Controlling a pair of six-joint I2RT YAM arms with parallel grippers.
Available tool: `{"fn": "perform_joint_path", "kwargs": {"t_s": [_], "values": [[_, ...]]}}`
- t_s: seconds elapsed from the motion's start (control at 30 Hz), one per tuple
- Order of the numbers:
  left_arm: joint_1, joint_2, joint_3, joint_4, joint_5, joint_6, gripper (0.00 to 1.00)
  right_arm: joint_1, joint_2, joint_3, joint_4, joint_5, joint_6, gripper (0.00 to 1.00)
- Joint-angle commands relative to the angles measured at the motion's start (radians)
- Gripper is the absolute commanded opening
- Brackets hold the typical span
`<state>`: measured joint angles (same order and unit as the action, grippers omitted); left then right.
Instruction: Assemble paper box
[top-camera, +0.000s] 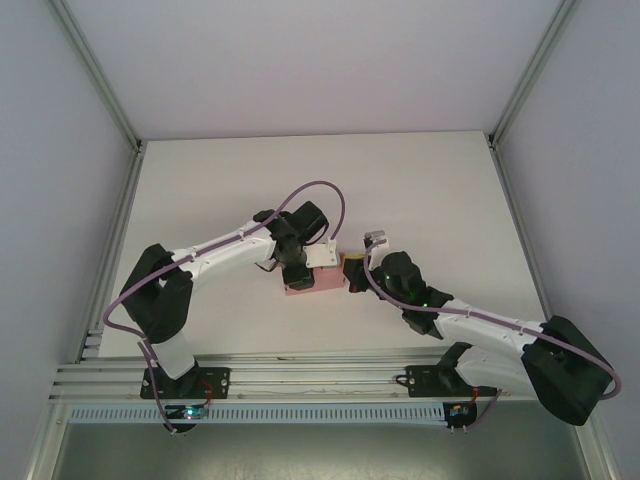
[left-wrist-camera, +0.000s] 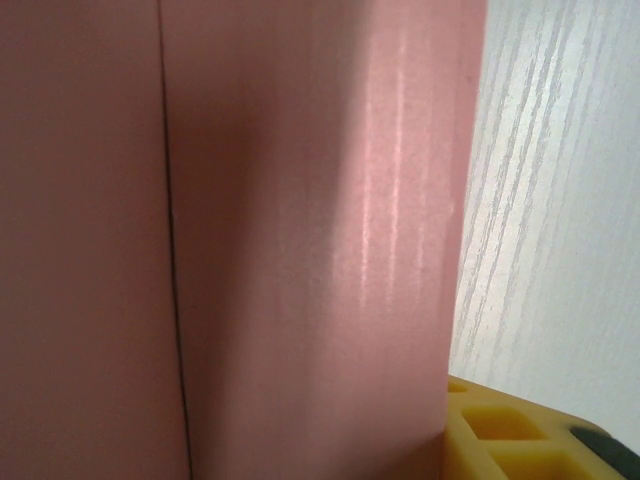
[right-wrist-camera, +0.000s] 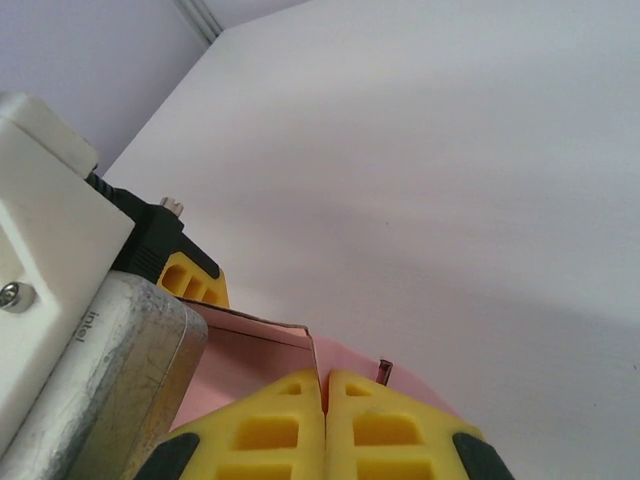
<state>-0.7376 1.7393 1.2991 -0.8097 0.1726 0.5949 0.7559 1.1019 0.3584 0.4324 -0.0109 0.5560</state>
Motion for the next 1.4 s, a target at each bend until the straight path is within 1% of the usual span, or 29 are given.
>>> {"fn": "perform_joint_path", "kwargs": {"t_s": [0.0, 0.13, 0.2, 0.37, 0.5, 0.63, 0.73, 0.9, 0.97, 1.03, 1.1, 1.2, 1.37], "values": [[0.005, 0.057, -0.012, 0.062, 0.038, -0.007, 0.46, 0.04, -0.014, 0.05, -0.263, -0.069, 0.033, 0.0], [0.004, 0.055, -0.02, 0.068, 0.042, -0.002, 0.45, 0.018, -0.019, 0.086, -0.29, -0.094, 0.042, 0.0], [0.005, 0.056, -0.018, 0.068, 0.045, -0.001, 0.45, -0.007, -0.007, 0.103, -0.278, -0.156, 0.061, 0.0], [0.005, 0.063, -0.012, 0.063, 0.045, 0.005, 0.45, -0.017, 0.046, 0.136, -0.262, -0.175, 0.08, 0.0], [0.004, 0.062, -0.016, 0.067, 0.047, 0.005, 0.45, -0.02, 0.067, 0.167, -0.269, -0.194, 0.056, 0.0], [0.005, 0.054, -0.028, 0.073, 0.039, 0.008, 0.45, -0.029, 0.055, 0.135, -0.31, -0.161, 0.009, 0.0], [0.004, 0.051, -0.029, 0.074, 0.038, 0.01, 0.45, -0.041, 0.039, 0.093, -0.33, -0.142, -0.058, 0.0], [0.004, 0.052, -0.027, 0.071, 0.036, 0.005, 0.45, -0.046, -0.01, 0.056, -0.374, -0.053, -0.162, 0.0], [0.004, 0.051, -0.026, 0.072, 0.036, 0.004, 0.45, -0.046, -0.03, 0.039, -0.337, -0.035, -0.15, 0.0], [0.004, 0.052, -0.024, 0.078, 0.036, -0.004, 0.44, -0.042, -0.015, 0.024, -0.271, -0.103, -0.151, 0.0], [0.005, 0.053, -0.02, 0.083, 0.039, -0.015, 0.45, -0.024, 0.018, 0.026, -0.248, -0.126, -0.152, 0.0], [0.005, 0.052, -0.018, 0.092, 0.043, -0.021, 0.45, 0.002, 0.071, 0.025, -0.236, -0.109, -0.152, 0.0], [0.005, 0.053, -0.014, 0.095, 0.039, -0.024, 0.45, 0.042, 0.106, 0.014, -0.225, -0.035, -0.176, 0.0]]}}
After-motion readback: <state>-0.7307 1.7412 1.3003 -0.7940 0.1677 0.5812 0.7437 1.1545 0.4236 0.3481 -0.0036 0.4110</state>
